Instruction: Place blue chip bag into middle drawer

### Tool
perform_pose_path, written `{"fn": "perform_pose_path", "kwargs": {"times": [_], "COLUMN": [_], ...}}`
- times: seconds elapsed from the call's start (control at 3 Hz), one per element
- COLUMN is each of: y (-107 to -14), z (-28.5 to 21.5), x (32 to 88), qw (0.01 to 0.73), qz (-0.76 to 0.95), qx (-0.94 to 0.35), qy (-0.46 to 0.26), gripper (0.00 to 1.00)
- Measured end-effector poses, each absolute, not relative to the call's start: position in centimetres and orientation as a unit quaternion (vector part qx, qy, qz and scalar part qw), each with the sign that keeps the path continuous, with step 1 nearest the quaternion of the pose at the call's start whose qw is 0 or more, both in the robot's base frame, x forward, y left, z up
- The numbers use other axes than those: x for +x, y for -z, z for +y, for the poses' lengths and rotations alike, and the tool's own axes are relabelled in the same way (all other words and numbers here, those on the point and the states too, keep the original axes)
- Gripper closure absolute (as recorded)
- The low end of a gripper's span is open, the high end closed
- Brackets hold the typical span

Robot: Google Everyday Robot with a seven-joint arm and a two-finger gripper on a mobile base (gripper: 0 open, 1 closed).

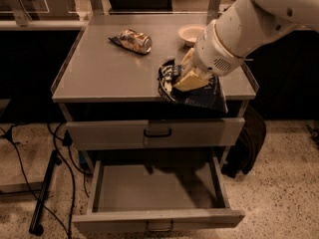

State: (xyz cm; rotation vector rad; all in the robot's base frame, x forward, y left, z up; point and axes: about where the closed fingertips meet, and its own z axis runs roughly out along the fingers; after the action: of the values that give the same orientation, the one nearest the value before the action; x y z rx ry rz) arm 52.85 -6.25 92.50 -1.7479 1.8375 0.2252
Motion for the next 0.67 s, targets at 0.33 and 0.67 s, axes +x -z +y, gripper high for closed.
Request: {"fn": "perform_pose_path", "kwargs": {"times": [0.33,0.67], "y": [-92.4,-89.6], "z": [-6.2,-7.2], "x": [52.8,51.7], "qw": [0.292,0.272], "qz": [0.690,0.704], "qx": [-0.657,-0.650], "qy": [-0.085,-0.090], "gripper": [1.00,1.00]}}
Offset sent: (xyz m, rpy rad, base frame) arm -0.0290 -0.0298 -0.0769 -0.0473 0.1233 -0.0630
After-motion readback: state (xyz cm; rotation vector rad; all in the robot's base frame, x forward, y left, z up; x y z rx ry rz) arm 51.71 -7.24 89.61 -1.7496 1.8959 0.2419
